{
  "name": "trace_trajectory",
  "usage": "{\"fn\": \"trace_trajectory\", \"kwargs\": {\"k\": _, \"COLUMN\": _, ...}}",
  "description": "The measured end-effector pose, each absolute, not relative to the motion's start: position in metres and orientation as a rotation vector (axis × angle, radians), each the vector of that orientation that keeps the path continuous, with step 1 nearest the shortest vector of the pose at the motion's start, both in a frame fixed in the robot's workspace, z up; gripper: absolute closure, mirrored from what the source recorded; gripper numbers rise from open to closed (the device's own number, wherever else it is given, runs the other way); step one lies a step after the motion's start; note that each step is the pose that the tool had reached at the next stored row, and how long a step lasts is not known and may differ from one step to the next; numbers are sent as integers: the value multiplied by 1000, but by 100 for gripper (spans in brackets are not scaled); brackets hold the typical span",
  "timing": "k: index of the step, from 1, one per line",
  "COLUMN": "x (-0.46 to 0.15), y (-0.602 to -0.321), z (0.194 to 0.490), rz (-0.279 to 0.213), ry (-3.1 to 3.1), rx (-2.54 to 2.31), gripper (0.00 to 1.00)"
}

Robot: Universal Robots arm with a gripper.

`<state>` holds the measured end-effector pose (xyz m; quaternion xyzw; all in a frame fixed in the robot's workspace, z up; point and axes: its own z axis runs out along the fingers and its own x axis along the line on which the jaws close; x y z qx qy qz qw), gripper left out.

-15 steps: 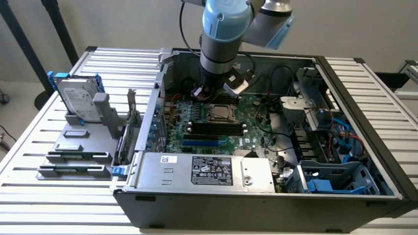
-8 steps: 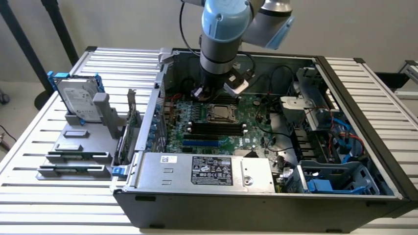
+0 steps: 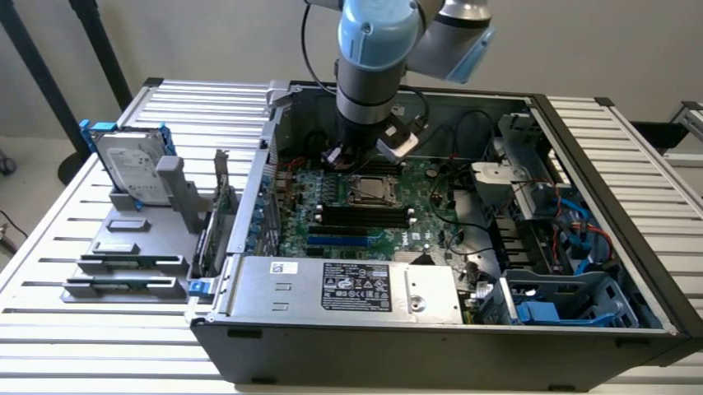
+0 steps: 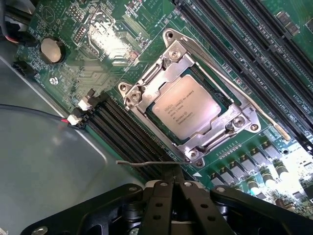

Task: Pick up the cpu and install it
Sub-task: 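Install the first cpu locking lever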

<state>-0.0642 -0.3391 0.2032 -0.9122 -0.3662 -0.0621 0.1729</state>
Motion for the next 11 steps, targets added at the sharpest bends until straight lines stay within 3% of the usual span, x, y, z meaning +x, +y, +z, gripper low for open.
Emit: {"fn": "trace_trajectory", "kwargs": {"k": 11, "x": -64, "y": -337, "z": 203, "rz": -169, "ry": -1060, "rx": -2610, "gripper": 89}}
